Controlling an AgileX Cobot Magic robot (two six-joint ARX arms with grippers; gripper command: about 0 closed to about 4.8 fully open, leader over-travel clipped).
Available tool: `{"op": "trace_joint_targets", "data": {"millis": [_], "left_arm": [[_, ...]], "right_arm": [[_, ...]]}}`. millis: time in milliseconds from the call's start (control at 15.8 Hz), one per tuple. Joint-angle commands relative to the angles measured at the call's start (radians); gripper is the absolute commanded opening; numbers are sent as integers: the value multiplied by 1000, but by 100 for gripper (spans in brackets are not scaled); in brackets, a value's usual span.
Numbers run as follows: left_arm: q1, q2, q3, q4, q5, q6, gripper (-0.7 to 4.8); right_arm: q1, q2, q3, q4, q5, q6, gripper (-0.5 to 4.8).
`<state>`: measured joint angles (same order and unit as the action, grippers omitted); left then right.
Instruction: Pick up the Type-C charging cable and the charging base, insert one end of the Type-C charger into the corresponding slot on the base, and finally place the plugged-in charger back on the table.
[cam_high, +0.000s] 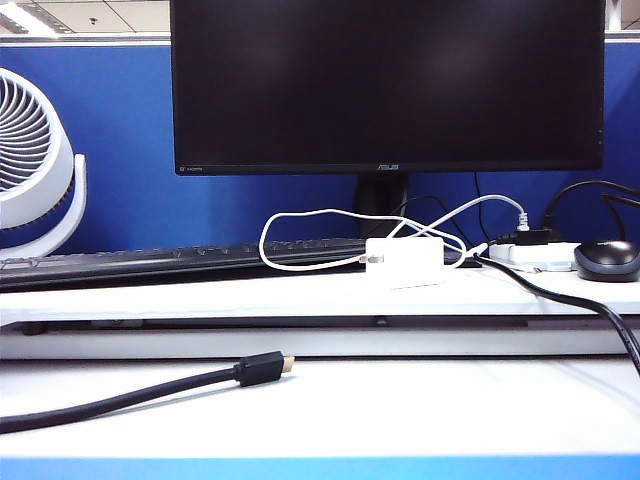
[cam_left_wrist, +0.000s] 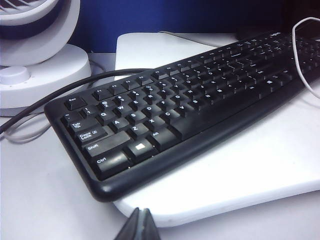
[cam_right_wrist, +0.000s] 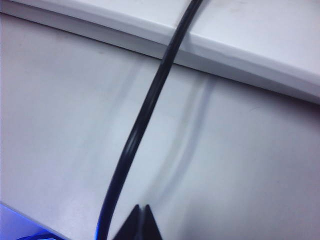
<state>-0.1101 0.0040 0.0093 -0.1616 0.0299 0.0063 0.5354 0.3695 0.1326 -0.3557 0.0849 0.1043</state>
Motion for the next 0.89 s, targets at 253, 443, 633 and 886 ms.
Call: {"op": "trace_joint_targets", "data": {"millis": [253,443,633,886], "left_arm": [[0,-1,-1,-12,-3,-3,-2],[0,-3,-1,-9,-3,-3,-2],[0,-3,-1,-9,-4,-3,-1],[0,-3,-1,-9,-3,-3,-2]], "right_arm": [[-270,-246,-32,51,172,-2,-1],[-468,-369,-131,195,40,-132,-1],[-473,-369,-131,194,36,-130,-1],[-473,-369,-131,196,36,-131,-1]]}}
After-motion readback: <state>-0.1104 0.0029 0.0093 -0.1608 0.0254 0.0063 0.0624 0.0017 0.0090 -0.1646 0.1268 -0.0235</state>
